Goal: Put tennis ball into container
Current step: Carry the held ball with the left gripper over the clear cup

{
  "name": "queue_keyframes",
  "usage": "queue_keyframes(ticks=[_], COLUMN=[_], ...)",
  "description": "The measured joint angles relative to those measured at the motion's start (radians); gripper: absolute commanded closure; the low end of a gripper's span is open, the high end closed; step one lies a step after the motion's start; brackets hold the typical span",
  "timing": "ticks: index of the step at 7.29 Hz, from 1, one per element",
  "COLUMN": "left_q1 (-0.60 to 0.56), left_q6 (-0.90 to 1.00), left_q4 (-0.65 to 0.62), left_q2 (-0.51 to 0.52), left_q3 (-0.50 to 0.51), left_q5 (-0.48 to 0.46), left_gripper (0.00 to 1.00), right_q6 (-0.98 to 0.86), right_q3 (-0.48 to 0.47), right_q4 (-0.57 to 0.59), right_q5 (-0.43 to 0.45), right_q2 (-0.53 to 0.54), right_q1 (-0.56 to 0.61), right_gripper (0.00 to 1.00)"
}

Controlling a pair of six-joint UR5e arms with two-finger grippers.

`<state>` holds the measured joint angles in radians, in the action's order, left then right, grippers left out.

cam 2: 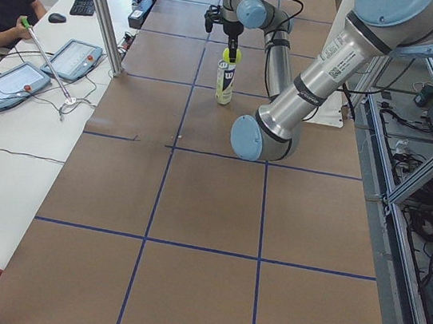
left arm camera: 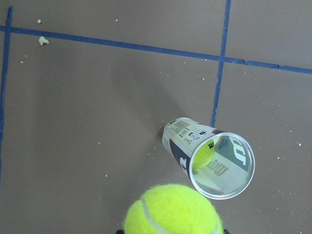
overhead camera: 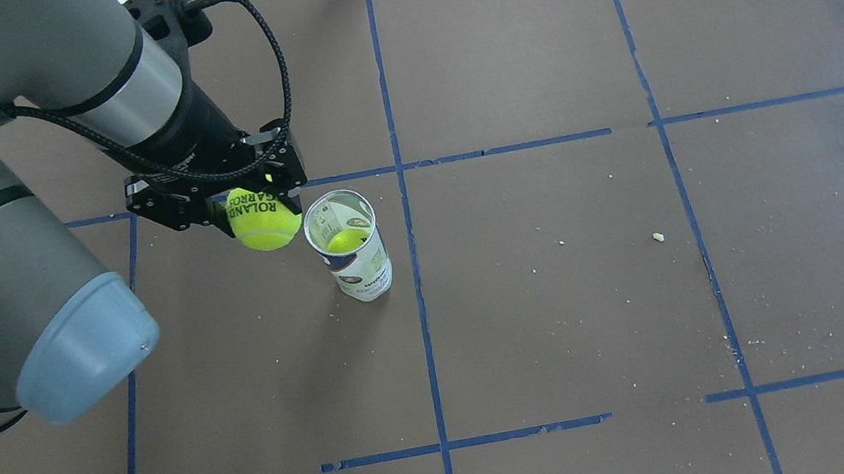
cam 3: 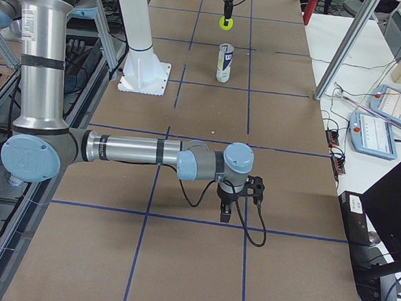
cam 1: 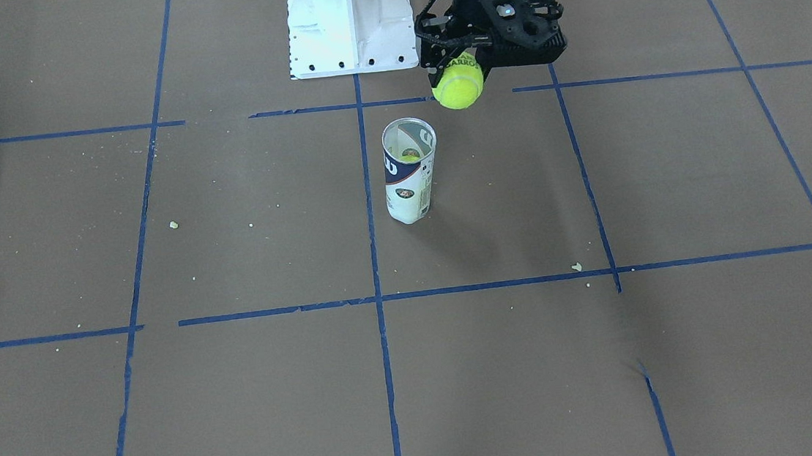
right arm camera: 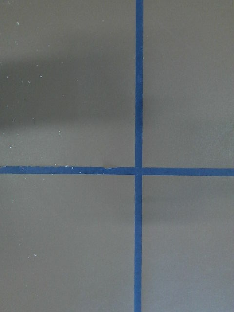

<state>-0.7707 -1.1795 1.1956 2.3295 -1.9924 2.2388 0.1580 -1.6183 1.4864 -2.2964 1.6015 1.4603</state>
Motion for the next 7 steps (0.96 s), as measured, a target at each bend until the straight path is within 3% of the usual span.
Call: queue_keyframes(ticks=[3,7], left_q1=[0.038,0.05], left_q6=[-0.077,-0.088], left_q4=[0.163,0.188], left_q2=[0.004,0.002], left_q3=[0.082,0.092], left_q5=[0.006,0.007], left_gripper=[1.0,1.0], right_q6=[0.0,0.0], right_q3=[0.0,0.0], right_q4=[0.0,0.0], right_q5=[0.0,0.0], right_q2=[0.0,0.0], right_q1=[0.0,0.0], right_gripper=[0.0,0.0])
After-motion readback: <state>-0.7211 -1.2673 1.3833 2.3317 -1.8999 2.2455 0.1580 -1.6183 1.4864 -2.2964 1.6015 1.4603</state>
